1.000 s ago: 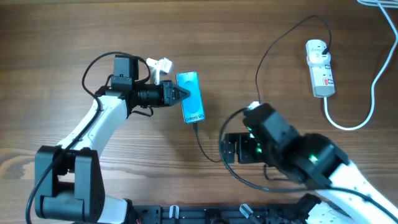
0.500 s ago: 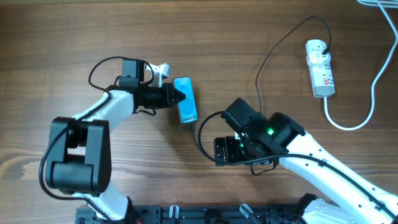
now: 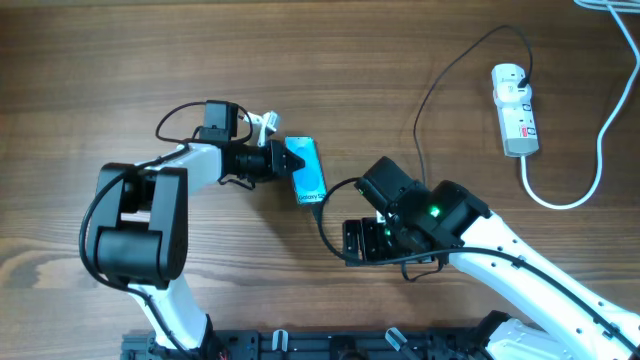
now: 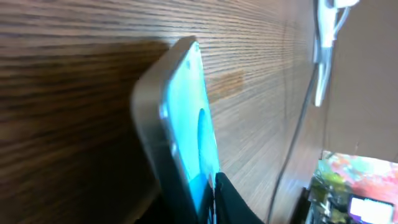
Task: Plug charger to phone and switch on socket
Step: 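Lower the phone flat onto the table with the left gripper and release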
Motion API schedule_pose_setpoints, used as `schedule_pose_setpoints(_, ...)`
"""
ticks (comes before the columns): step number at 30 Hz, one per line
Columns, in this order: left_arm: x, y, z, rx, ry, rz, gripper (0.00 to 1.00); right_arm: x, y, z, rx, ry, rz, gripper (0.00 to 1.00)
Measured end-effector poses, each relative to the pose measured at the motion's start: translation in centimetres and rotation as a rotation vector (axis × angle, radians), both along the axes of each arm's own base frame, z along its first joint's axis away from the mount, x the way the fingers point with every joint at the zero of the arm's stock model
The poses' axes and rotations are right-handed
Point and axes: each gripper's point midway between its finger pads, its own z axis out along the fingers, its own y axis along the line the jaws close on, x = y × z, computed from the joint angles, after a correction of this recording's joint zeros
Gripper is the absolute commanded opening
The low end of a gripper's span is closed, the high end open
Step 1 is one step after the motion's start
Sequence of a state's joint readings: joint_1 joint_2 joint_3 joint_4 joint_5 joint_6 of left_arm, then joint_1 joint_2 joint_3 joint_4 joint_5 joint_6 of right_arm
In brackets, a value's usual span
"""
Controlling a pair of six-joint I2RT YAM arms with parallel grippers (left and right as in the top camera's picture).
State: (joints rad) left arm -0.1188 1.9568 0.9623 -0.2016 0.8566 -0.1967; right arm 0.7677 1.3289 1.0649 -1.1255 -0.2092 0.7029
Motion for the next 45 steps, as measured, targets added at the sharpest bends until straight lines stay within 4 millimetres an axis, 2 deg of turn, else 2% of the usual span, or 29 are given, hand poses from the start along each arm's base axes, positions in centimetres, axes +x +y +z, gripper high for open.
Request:
schedule_pose_setpoints(6,0.2,0.5,-0.7,0.044,-0.003,0.014,0.27,0.1,0.1,0.0,0.003,-0.003,0.000,1.00)
schedule_pose_setpoints(8,0.2,0.6,-0.7,0.049,-0.004,0.016,0.20,0.1,0.1,0.0,0.003,-0.003,0.000,1.00)
schedule_pose_setpoints(10,0.3,0.6,-0.8,0.053,-0.008,0.017,0.04,0.2,0.2,0.0,0.007,-0.007,0.000,1.00)
schedule_pose_setpoints(18,0.9,0.6,-0.7,0.057,-0.043,0.017,0.06,0.3,0.3,0.1,0.013,-0.014,0.000,1.00)
schedule_pose_setpoints(21,0.9,0.6,-0.7,0.057,-0.038,0.020,0.05,1.4,1.3,0.4,0.056,-0.061,0.000,1.00)
schedule_pose_setpoints(22,0.8,0.6,-0.7,0.055,-0.030,0.025,0.04,1.8,1.6,0.6,0.069,-0.076,-0.001,0.75)
schedule_pose_setpoints(23,0.8,0.6,-0.7,0.052,-0.017,0.037,0.04,2.4,2.2,0.8,0.093,-0.104,-0.001,0.36)
schedule_pose_setpoints(25,0.8,0.6,-0.7,0.048,0.004,0.053,0.04,3.0,2.8,1.1,0.117,-0.133,0.003,0.04)
schedule_pose_setpoints(28,0.8,0.7,-0.6,0.035,0.064,0.102,0.04,4.9,4.2,2.1,0.180,-0.217,-0.003,0.04)
schedule_pose_setpoints(30,0.6,0.8,0.0,0.033,0.086,0.121,0.04,5.6,4.0,2.1,0.166,-0.249,-0.030,0.04)
schedule_pose_setpoints(31,0.2,1.0,1.5,0.032,0.088,0.131,0.04,6.2,3.4,2.0,0.134,-0.272,-0.064,0.04)
schedule_pose_setpoints(32,0.3,1.0,4.8,0.018,0.027,0.136,0.04,6.8,2.8,2.0,0.102,-0.298,-0.091,0.04)
schedule_pose_setpoints(34,-0.8,1.3,7.9,0.025,0.010,0.146,0.04,7.6,0.9,2.0,0.053,-0.311,-0.183,0.04)
schedule_pose_setpoints(37,-3.4,2.3,12.8,0.064,-0.051,0.164,0.04,9.1,-4.0,4.3,0.038,-0.365,-0.371,0.04)
schedule_pose_setpoints(39,-6.1,3.7,14.9,0.139,-0.068,0.196,0.04,9.3,-7.5,6.6,0.056,-0.412,-0.484,0.04)
schedule_pose_setpoints(40,-7.3,4.5,16.0,0.177,-0.092,0.218,0.04,9.6,-9.8,7.8,0.068,-0.442,-0.548,0.04)
schedule_pose_setpoints(43,-10.3,6.5,18.4,0.265,-0.166,0.280,0.04,9.8,-14.4,8.5,0.063,-0.442,-0.686,0.04)
schedule_pose_setpoints(45,-11.9,7.8,18.7,0.323,-0.171,0.314,0.04,10.2,-17.0,8.3,0.059,-0.422,-0.780,0.04)
